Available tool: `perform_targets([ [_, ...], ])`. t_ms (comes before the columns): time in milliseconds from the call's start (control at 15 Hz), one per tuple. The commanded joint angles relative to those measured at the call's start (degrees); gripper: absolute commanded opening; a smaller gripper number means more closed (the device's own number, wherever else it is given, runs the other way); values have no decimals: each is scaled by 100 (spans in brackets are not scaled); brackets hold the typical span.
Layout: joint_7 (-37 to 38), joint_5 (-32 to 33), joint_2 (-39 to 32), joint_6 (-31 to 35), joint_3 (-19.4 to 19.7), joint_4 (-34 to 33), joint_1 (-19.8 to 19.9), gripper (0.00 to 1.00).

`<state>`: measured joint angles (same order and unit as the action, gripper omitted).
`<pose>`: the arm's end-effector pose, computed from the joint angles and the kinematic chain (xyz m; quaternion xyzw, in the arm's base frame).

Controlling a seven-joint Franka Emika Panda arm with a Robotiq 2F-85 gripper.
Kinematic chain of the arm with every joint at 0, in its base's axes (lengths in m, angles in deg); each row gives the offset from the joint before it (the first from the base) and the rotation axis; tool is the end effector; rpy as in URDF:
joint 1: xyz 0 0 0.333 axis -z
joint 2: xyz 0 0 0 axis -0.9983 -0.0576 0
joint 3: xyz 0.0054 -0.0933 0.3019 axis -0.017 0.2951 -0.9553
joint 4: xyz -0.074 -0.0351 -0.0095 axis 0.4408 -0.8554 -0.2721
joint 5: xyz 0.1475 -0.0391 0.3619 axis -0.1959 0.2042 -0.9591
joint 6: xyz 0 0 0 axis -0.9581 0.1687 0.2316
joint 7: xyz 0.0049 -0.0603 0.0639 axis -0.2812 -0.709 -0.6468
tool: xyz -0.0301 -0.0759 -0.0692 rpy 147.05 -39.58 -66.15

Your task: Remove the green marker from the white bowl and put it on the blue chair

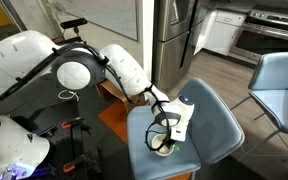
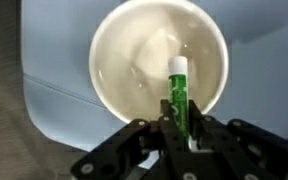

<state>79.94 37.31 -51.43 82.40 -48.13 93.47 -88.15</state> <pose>0.6456 -0.1738 -0.0141 0.7481 -0.6553 -0.0145 0.1035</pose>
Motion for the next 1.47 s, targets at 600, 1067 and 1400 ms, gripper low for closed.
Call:
perform_targets([
  [600,-1095,-51,839,-73,-1169,389,-62,5],
  [1067,-1127,-381,-401,-254,-1473,-904,144,5],
  [1400,-2177,-264,-315,-178,-1740,-544,222,5],
])
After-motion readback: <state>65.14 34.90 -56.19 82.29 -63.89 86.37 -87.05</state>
